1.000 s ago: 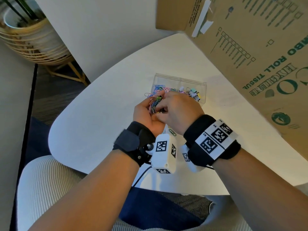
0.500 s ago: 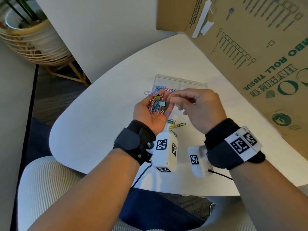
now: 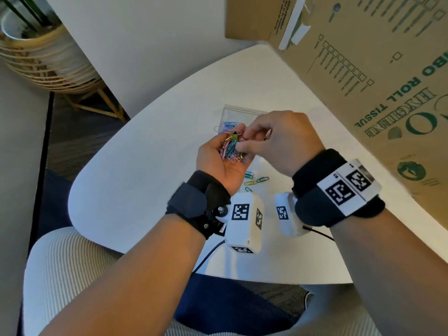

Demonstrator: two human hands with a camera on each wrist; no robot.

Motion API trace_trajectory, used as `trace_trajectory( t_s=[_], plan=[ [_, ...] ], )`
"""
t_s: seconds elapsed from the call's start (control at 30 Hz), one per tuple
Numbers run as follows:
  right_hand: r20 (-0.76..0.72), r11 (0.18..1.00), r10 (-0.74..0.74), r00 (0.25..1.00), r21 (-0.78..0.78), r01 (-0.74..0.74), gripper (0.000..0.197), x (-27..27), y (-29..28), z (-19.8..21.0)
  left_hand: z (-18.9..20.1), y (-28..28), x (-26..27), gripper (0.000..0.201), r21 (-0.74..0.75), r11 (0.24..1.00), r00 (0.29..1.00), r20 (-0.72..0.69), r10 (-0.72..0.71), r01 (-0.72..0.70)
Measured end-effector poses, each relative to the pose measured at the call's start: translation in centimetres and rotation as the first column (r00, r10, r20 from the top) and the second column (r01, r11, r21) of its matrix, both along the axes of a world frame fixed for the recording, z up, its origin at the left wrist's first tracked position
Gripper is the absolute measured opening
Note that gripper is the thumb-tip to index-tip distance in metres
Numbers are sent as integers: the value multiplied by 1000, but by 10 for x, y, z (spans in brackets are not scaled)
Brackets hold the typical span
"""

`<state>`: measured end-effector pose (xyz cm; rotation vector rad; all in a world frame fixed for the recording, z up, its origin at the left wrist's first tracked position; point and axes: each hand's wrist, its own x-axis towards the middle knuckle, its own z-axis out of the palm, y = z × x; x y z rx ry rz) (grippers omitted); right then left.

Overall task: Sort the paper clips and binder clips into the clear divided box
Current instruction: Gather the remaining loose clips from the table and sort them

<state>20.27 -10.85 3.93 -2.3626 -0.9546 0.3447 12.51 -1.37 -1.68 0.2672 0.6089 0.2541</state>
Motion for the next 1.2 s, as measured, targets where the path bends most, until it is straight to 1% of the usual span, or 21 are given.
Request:
trace_trajectory(
  t_s=[0.07, 0.1, 0.2, 0.27, 0.33, 0.43, 0.57, 0.67, 0.73, 0.77, 0.87, 0.93, 1.0, 1.07, 1.1, 1.13, 1.17, 1.2],
  plan=[
    [84, 996, 24, 996, -89, -16, 22, -4, 3, -4, 0, 0, 3, 27, 7, 1000, 1000, 4, -9, 9],
    [103, 992, 25, 994, -123, -12, 24, -5, 4, -7, 0, 0, 4, 28, 14, 1000, 1000, 2, -11, 11],
    [96, 991, 7, 995, -137, 6, 20, -6, 6, -12, 0, 0, 5, 31, 21, 1000, 1000, -26, -4, 5],
    [67, 996, -11, 998, -92, 17, 15, -6, 4, -12, -1, 1, 4, 34, 3, 1000, 1000, -25, 4, -4],
    [36, 999, -18, 999, -33, 19, 13, -7, 0, -11, -2, 1, 3, 35, 7, 1000, 1000, -20, 9, -9],
    [7, 1000, -3, 1000, 12, 2, 21, -6, -5, -9, -4, 3, 2, 36, 21, 1000, 999, -36, 12, -11],
    [-87, 998, 2, 996, 64, 3, 25, -4, -10, -8, -6, 3, 2, 35, 11, 1000, 997, -73, -4, 5],
    [-201, 982, -47, 978, 170, 82, 31, -2, -14, -6, -6, 3, 1, 34, -9, 1000, 998, -67, -5, 5],
    [-273, 951, -114, 955, 250, 185, 26, 3, -17, -6, -6, 2, -1, 35, -41, 999, 999, -48, 8, -10],
    [-285, 931, -155, 946, 278, 236, 24, 6, -19, -5, -6, 2, -2, 36, -54, 998, 999, -40, 9, -11],
    [-247, 897, -264, 932, 292, 332, 19, 18, -24, -7, -6, 2, -4, 38, -73, 997, 999, -38, 3, -6],
    [-217, 895, -309, 926, 263, 361, 16, 26, -25, -9, -6, 0, -5, 36, -73, 997, 999, -49, -1, -3],
    [-210, 900, -336, 918, 215, 379, 20, 32, -26, -11, -6, -2, -6, 36, -71, 997, 998, -61, -5, 1],
    [-135, 935, -319, 938, 120, 335, 37, 33, -25, -12, -7, -4, -7, 37, -75, 997, 998, -68, -13, 8],
    [-85, 953, -286, 955, 78, 292, 44, 31, -25, -11, -7, -4, -7, 37, -76, 997, 997, -72, -17, 12],
    [-54, 964, -253, 966, 68, 256, 45, 27, -24, -9, -7, -4, -7, 37, -79, 997, 997, -68, -19, 14],
    [-51, 970, -226, 973, 85, 230, 40, 21, -22, -7, -8, -5, -7, 37, -80, 997, 998, -67, -16, 10],
    [-66, 973, -196, 978, 110, 202, 30, 14, -21, -6, -9, -5, -7, 36, -76, 997, 997, -71, -14, 9]
  ],
)
